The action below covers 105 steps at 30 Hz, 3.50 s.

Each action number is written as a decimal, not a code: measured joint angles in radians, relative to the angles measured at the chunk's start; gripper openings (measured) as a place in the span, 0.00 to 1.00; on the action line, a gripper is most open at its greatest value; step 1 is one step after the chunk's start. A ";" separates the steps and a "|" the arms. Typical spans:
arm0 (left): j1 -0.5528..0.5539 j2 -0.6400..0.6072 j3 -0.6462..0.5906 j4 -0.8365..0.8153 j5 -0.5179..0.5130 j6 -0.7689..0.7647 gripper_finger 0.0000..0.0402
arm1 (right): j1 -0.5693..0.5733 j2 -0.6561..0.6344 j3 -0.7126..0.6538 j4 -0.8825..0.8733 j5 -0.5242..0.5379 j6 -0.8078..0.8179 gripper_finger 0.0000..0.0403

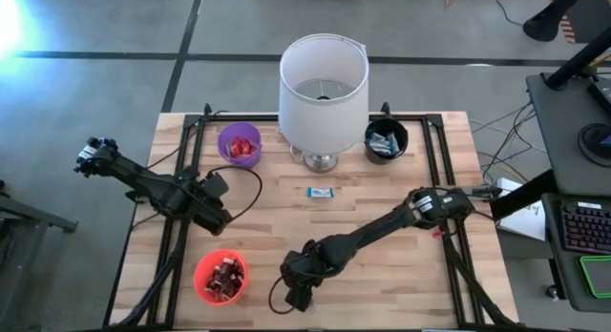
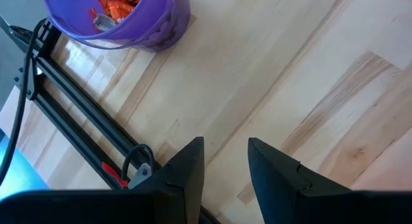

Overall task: Sort candy
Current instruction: Put the black chocolate into the orange bucket

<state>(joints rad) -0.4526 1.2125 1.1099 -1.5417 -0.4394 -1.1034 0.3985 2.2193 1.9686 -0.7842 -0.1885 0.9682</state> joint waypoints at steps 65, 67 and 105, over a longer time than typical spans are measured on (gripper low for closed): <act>0.000 0.001 0.042 0.105 0.013 0.067 0.26 | 0.058 0.022 -0.167 0.207 0.008 -0.060 0.02; 0.002 0.001 0.050 0.104 0.023 0.074 0.26 | 0.040 0.006 -0.167 0.195 0.040 -0.073 0.02; 0.019 0.060 0.050 0.806 0.367 0.287 0.25 | -0.076 -0.278 -0.163 0.225 0.287 -0.273 0.02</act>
<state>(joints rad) -0.4335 1.2722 1.1599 -0.7355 -0.0723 -0.8165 0.3222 1.9409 1.8053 -0.5593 0.0984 0.6952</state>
